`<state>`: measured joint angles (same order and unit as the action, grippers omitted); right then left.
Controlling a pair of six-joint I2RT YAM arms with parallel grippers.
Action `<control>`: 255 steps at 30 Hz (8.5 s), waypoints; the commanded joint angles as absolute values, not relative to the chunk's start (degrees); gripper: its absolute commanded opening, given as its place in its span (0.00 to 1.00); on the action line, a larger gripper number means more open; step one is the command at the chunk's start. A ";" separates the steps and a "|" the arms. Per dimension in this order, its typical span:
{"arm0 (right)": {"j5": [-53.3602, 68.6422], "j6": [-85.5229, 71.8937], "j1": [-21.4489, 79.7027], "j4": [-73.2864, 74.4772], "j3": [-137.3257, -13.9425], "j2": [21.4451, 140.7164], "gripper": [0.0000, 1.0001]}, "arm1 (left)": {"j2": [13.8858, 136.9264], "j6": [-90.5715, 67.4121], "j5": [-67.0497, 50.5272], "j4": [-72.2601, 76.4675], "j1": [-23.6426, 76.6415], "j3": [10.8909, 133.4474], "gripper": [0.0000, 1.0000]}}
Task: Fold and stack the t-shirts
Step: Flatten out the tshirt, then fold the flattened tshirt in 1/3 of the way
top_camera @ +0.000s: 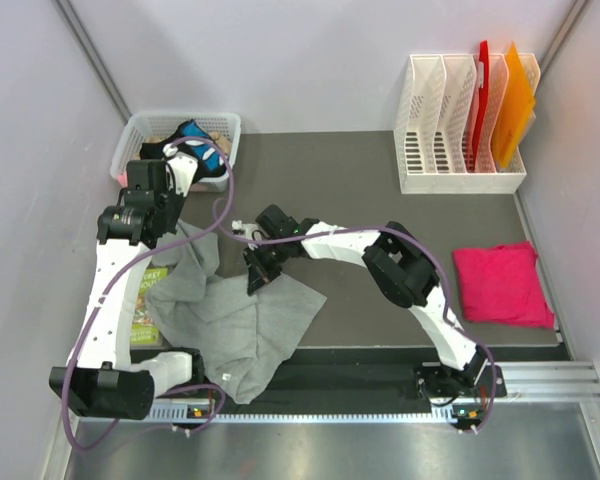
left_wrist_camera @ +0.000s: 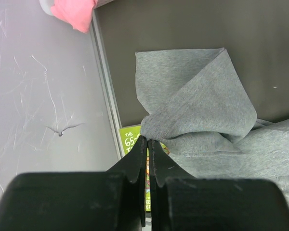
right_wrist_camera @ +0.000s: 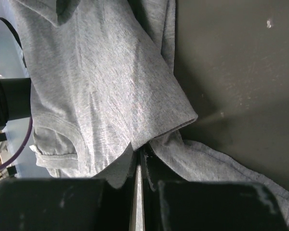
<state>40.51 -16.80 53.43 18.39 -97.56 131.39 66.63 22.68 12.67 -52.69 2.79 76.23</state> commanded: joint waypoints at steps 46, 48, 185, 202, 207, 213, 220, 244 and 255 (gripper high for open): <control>14.59 -16.25 22.68 65.05 -135.45 56.27 0.00 | 63.20 35.77 9.77 -73.01 18.28 126.74 0.00; 13.71 -17.93 22.68 63.81 -132.03 53.89 0.00 | 61.18 35.07 6.87 -75.49 17.49 125.17 0.00; 9.23 -20.30 6.15 47.99 -80.93 93.59 0.00 | 104.31 35.52 18.81 -42.27 3.87 79.87 0.00; 13.89 -19.25 7.65 53.87 -58.55 72.08 0.00 | 88.61 36.65 16.44 -45.61 3.87 64.52 0.00; 14.33 -19.51 7.65 53.27 -55.55 70.57 0.00 | 87.10 35.51 15.82 -45.26 3.87 60.12 0.00; 15.82 -19.51 7.82 51.94 -51.60 73.47 0.16 | 89.12 34.36 14.76 -47.46 3.87 61.17 0.00; 14.33 -20.56 7.82 54.84 -61.66 74.79 0.36 | 91.31 35.16 13.54 -53.42 3.87 69.33 0.39; 3.27 -18.28 8.17 45.97 -79.54 102.83 0.30 | 108.54 34.01 11.77 -44.83 6.77 79.99 0.54; 10.90 -22.32 8.53 41.22 -79.11 109.42 0.26 | 110.65 35.07 13.36 -39.29 5.54 76.38 0.51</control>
<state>7.90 -20.34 7.66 44.47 -78.98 107.55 110.26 34.68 12.97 -42.70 6.24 77.30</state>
